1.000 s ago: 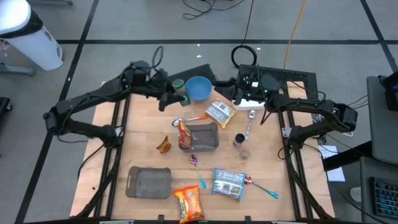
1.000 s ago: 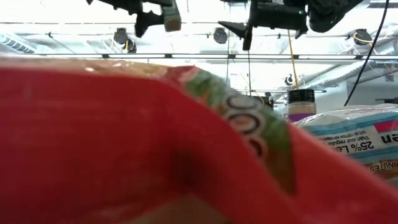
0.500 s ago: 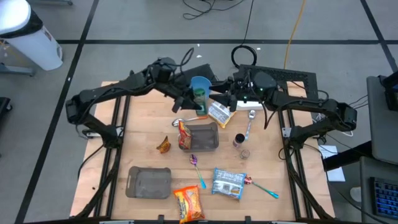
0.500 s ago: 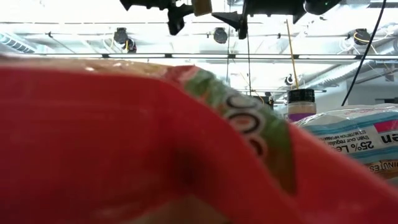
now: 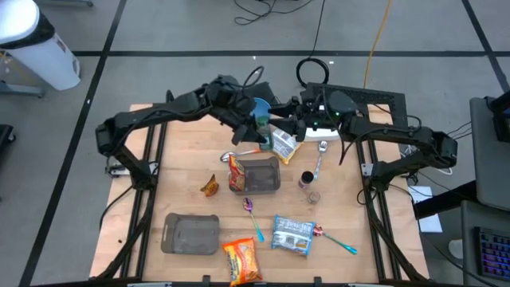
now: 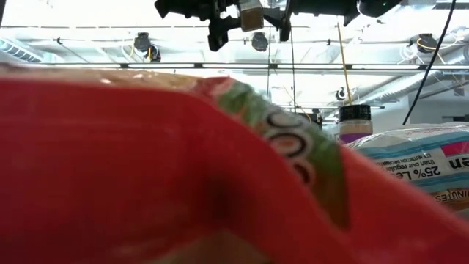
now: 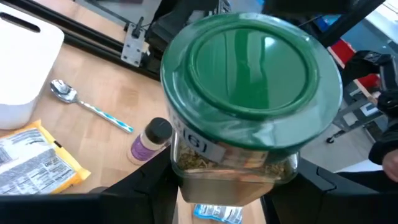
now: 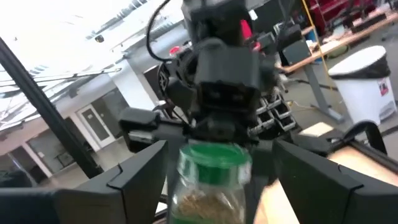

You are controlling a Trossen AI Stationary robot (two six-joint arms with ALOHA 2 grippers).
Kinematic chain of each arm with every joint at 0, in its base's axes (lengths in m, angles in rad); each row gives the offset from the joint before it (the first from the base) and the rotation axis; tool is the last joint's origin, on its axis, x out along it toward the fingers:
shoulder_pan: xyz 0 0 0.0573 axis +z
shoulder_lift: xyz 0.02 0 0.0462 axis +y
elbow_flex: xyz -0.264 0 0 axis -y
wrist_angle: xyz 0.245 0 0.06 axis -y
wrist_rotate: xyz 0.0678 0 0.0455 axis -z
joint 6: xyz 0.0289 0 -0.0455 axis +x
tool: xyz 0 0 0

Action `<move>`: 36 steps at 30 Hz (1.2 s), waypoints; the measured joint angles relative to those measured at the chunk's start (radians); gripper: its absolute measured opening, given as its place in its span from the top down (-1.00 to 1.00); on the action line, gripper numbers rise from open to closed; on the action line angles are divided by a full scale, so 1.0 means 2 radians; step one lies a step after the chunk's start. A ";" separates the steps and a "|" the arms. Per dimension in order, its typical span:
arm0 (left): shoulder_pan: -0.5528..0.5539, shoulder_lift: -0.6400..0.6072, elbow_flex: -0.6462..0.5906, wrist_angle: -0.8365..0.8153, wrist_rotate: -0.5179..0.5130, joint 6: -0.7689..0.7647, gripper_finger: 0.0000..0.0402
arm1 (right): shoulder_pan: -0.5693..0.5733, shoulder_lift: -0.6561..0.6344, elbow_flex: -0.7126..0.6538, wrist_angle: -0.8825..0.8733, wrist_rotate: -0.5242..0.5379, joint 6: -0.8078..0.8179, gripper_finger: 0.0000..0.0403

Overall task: Pick & Place Food Item
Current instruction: Put the green seasoning bottle into the top white bin

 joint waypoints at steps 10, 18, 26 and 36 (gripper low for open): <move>0.001 -0.001 0.000 -0.003 -0.022 0.001 -0.03 | 0.000 0.007 0.000 -0.011 -0.001 0.002 -0.38; 0.001 -0.001 0.000 -0.007 -0.028 0.003 -0.03 | 0.000 0.027 -0.001 -0.002 0.000 0.019 -0.37; 0.001 -0.001 0.000 -0.015 -0.036 0.006 -0.03 | 0.000 0.039 0.000 0.035 0.000 0.028 -0.37; 0.001 -0.001 0.000 -0.043 -0.055 0.019 -0.03 | 0.000 0.040 0.000 0.034 0.000 0.028 -0.25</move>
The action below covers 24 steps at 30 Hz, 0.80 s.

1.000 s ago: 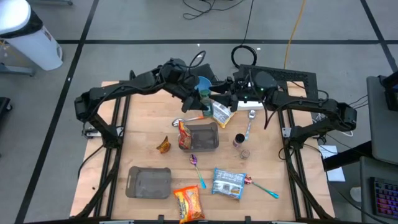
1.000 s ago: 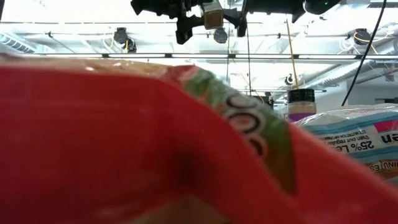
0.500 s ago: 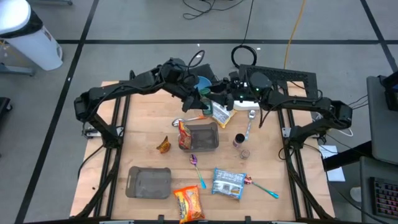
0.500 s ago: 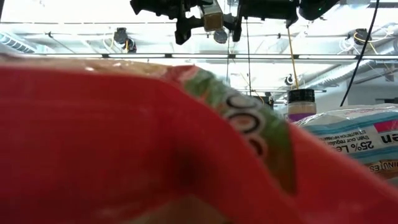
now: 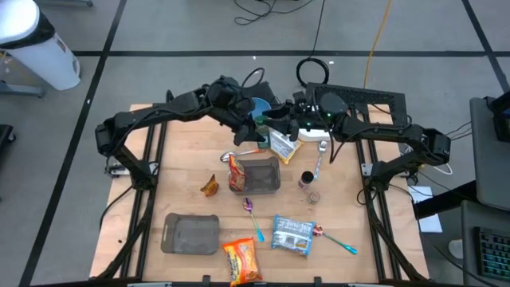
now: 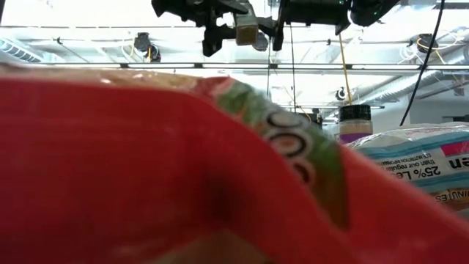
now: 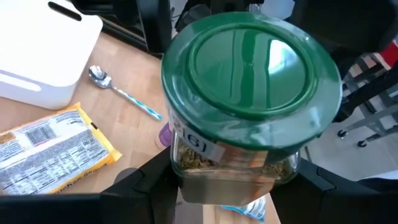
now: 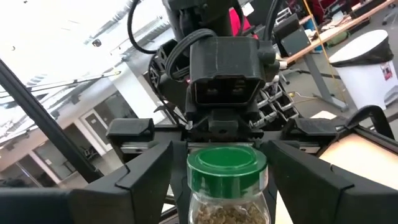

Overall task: Pick & Place Food Item
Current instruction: Put the green seasoning bottle into the top white bin

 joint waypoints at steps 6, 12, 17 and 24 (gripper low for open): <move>0.000 0.000 0.000 -0.001 -0.010 -0.002 -0.03 | 0.000 0.000 0.000 -0.019 0.000 -0.004 -0.23; 0.000 0.000 0.000 0.000 -0.019 -0.006 -0.03 | 0.000 0.000 0.000 -0.029 0.000 -0.009 -0.23; 0.000 0.000 0.000 0.000 -0.019 -0.006 -0.03 | 0.000 0.000 0.000 -0.030 0.000 -0.009 -0.22; 0.000 0.000 0.000 -0.001 -0.019 -0.006 -0.03 | 0.000 0.007 0.000 -0.032 -0.001 -0.011 -0.20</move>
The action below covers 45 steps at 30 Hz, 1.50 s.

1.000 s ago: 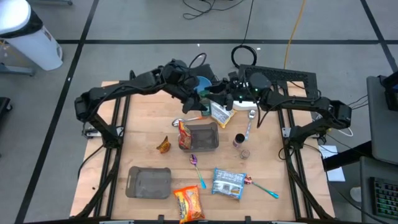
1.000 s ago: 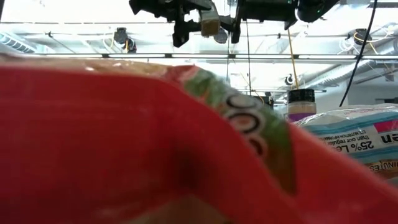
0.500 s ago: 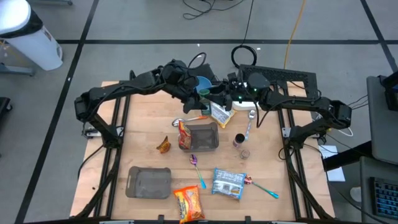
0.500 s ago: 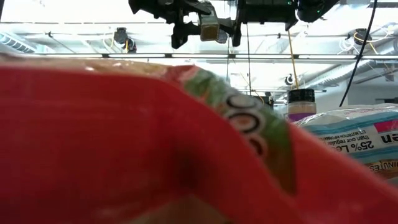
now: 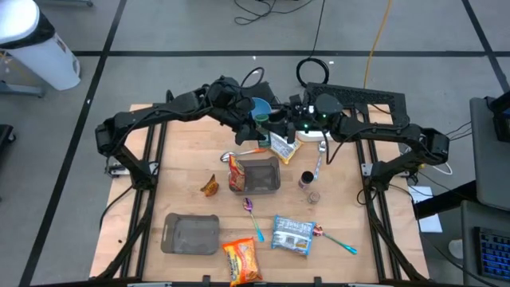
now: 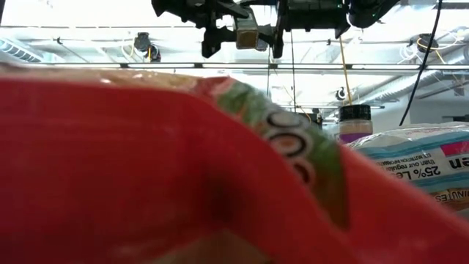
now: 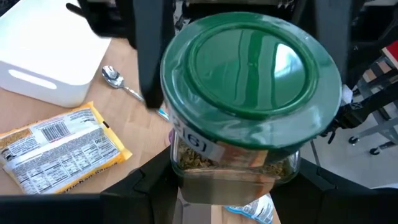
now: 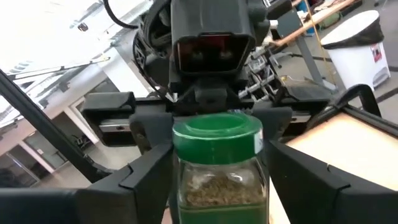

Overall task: Pick & Place Food Item
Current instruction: Put the green seasoning bottle into the top white bin

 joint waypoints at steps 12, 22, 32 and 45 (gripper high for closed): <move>0.000 0.000 0.000 -0.014 0.002 0.005 -0.03 | 0.000 0.001 0.000 0.010 0.001 -0.003 -0.01; -0.004 -0.001 0.000 -0.018 0.002 0.004 -0.03 | 0.000 0.001 0.000 0.012 -0.001 -0.003 0.11; -0.008 -0.001 0.000 -0.018 0.001 0.002 -0.05 | 0.000 0.001 0.000 0.013 -0.001 -0.008 0.11; -0.011 0.001 -0.001 -0.027 0.013 0.017 -0.03 | -0.001 -0.001 0.002 0.031 0.010 0.018 -0.23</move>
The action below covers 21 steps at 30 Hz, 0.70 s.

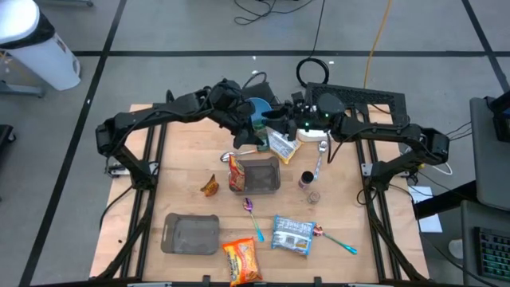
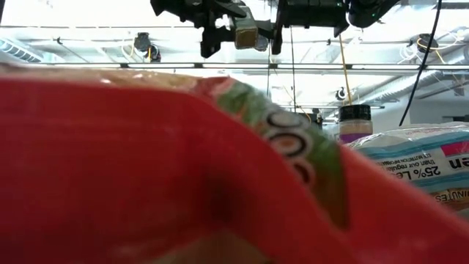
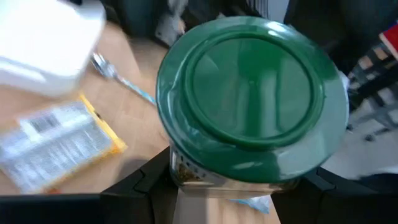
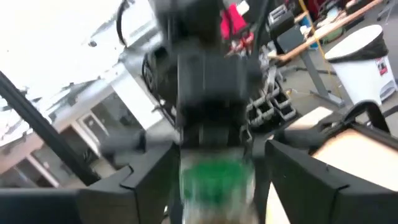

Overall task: Pick & Place Food Item
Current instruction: Put the green seasoning bottle into the top white bin

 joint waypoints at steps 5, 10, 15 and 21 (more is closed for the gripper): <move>0.000 0.000 0.000 0.003 0.000 0.005 -0.03 | -0.001 0.001 0.000 -0.008 -0.001 0.004 -0.31; -0.001 0.001 0.000 0.004 0.001 0.003 -0.03 | -0.002 0.001 0.000 -0.008 -0.006 0.003 -0.25; 0.000 0.003 0.000 0.002 -0.001 -0.001 -0.03 | -0.002 0.001 0.000 -0.019 -0.007 0.002 -0.20; -0.001 0.003 0.000 0.001 -0.004 -0.002 -0.03 | -0.002 0.001 -0.001 -0.029 -0.007 0.001 -0.21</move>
